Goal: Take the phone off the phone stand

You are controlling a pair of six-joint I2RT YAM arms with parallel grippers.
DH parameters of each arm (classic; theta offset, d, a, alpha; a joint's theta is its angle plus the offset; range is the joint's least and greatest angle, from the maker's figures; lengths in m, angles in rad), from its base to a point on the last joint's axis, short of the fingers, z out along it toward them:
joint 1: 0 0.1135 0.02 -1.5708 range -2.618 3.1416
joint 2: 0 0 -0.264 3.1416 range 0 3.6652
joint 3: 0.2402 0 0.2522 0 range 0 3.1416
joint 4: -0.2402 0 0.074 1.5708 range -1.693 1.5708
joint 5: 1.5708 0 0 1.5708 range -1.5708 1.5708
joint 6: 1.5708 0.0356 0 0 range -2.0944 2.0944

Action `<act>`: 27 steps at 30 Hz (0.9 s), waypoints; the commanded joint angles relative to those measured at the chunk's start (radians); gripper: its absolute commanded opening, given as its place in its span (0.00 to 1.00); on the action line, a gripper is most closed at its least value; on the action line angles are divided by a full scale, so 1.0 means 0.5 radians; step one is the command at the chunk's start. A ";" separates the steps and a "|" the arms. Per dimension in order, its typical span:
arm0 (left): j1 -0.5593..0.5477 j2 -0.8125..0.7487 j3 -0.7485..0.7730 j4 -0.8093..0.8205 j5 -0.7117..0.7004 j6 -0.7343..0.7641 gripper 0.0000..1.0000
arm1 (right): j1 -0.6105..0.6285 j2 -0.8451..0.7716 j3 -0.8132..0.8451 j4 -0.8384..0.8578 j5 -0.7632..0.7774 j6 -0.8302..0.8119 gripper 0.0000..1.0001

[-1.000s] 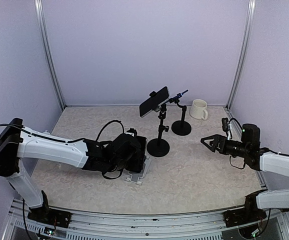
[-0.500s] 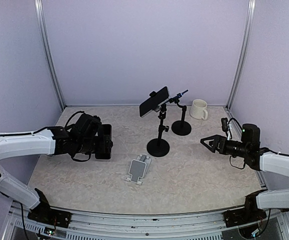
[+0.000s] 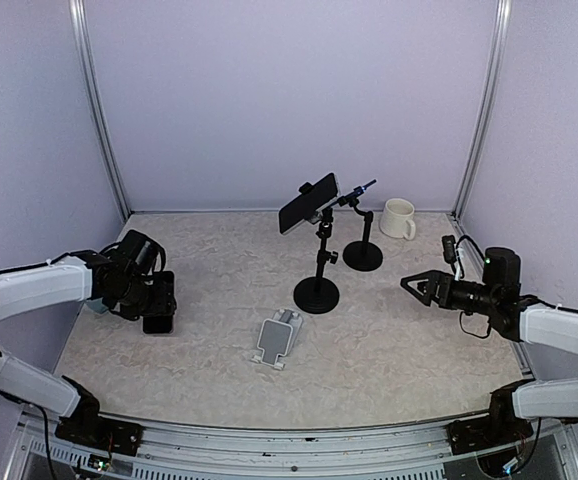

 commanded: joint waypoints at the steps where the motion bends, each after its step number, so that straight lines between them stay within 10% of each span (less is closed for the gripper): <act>1: 0.026 0.167 0.106 0.005 0.116 0.134 0.54 | 0.021 -0.058 -0.003 0.029 -0.021 0.008 1.00; 17: 0.248 0.537 0.251 -0.009 0.254 0.434 0.54 | 0.021 -0.021 -0.031 0.153 -0.108 0.063 1.00; 27: 0.305 0.653 0.241 0.052 0.317 0.529 0.78 | 0.020 0.030 0.014 0.137 -0.110 0.048 1.00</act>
